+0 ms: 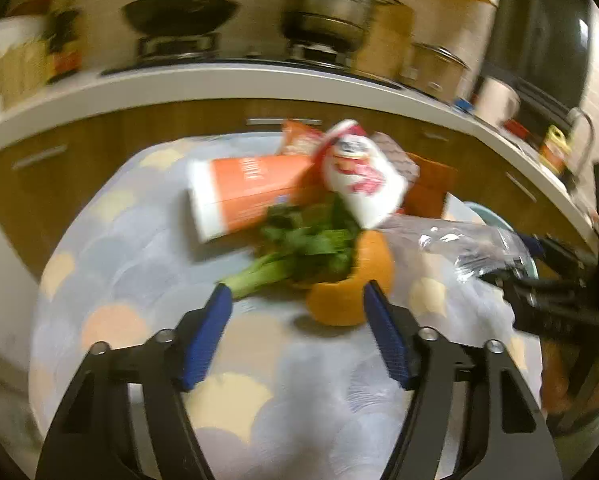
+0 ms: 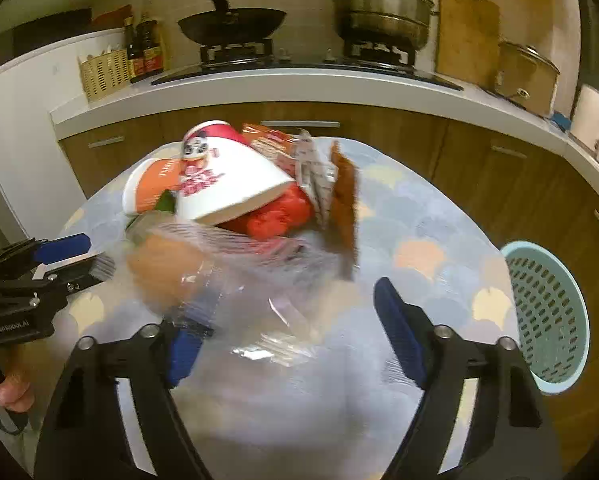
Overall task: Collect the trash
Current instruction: 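Move both tools back over the trash pile on the table, then grasp the orange peel with the left tool while the right tool grasps the plastic bag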
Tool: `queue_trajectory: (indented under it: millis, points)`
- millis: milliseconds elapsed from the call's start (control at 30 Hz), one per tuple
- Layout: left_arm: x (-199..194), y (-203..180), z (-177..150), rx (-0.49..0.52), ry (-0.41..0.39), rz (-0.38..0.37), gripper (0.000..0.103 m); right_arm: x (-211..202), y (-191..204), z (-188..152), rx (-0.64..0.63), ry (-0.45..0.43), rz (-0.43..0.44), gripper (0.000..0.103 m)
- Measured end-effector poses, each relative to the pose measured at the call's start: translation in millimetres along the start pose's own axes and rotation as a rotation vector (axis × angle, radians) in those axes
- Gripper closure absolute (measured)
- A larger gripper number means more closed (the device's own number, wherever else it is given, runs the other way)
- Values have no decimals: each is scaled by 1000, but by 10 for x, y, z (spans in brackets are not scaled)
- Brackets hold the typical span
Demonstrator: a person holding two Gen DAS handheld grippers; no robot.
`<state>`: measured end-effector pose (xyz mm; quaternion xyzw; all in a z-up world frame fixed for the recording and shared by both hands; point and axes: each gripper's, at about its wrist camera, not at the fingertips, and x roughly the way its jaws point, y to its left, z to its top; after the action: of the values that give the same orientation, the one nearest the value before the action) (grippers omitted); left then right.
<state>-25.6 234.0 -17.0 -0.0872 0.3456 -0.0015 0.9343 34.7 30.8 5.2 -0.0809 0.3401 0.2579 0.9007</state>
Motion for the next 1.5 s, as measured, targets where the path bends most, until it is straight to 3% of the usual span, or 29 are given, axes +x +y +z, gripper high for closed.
queue_trajectory:
  millis: [233, 400, 467, 600, 800, 900, 1167, 1367, 1500]
  points:
    - [224, -360, 66, 171, 61, -50, 52, -57, -440, 19, 118, 1, 4, 29]
    - [293, -332, 72, 142, 83, -107, 72, -110, -468, 9, 106, 1, 4, 29]
    - [230, -390, 22, 160, 81, -144, 75, -121, -447, -14, 98, 2, 8, 29]
    - [171, -522, -76, 199, 94, -181, 76, -150, -417, -97, 87, 12, 19, 29]
    - [376, -541, -40, 152, 122, -152, 75, -308, -369, -240, 53, 29, 104, 29]
    - [349, -600, -88, 155, 106, -155, 86, -421, -327, -280, 38, 33, 138, 29]
    - [-140, -387, -468, 91, 105, -191, 88, -402, -156, -247, 67, 65, 198, 19]
    - [-470, -82, -655, 62, 90, -151, 88, -65, 14, -200, 158, 125, 204, 8]
    - [-536, 22, -626, 56, 67, -128, 88, 112, 235, -268, 124, 157, 115, 8]
